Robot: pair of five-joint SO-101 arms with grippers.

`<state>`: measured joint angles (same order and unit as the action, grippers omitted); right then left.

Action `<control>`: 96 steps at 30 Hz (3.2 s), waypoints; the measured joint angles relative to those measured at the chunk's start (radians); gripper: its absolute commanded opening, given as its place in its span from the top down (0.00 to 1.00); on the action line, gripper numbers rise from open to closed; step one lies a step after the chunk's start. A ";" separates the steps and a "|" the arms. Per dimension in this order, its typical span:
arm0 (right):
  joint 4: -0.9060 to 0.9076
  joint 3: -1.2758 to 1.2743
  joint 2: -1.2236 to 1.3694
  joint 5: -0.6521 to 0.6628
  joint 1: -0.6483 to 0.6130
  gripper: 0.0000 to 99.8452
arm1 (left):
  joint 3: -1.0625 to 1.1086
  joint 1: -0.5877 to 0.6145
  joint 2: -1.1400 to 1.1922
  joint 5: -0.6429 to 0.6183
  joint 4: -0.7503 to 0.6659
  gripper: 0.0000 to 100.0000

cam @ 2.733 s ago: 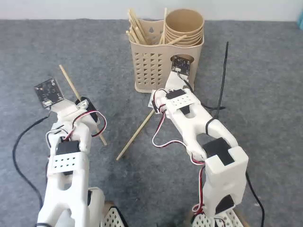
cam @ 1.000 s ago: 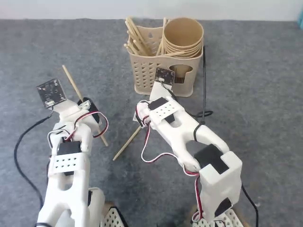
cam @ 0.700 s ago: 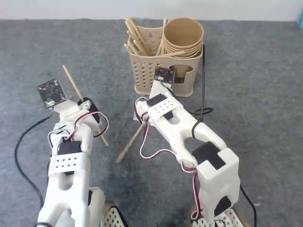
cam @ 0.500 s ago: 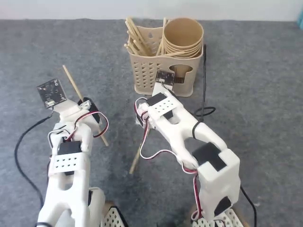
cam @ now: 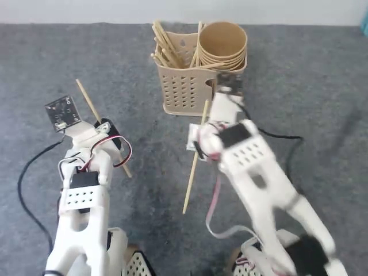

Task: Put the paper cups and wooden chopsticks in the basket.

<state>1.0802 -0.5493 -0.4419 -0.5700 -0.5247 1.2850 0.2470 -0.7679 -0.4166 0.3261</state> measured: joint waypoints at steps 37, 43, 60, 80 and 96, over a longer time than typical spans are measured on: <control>-1.841 -0.152 0.146 0.813 0.083 0.99 | 0.000 0.000 0.000 0.000 0.000 0.99; -1.927 -0.100 0.325 0.816 0.084 0.99 | 0.000 0.000 0.000 0.031 0.000 0.99; -1.551 -0.298 0.021 0.643 0.092 0.93 | 0.037 0.000 0.000 0.049 -0.087 0.99; -0.474 -0.985 -1.358 0.284 0.198 0.96 | -0.055 0.000 0.245 0.049 -0.181 0.99; -0.350 -1.117 -1.359 0.284 0.224 0.96 | -0.106 0.000 -0.026 -0.084 -0.181 0.99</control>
<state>0.7304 -1.6663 -1.8013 -0.2862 -0.3007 1.1792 0.2470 -0.7940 -0.5010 0.1450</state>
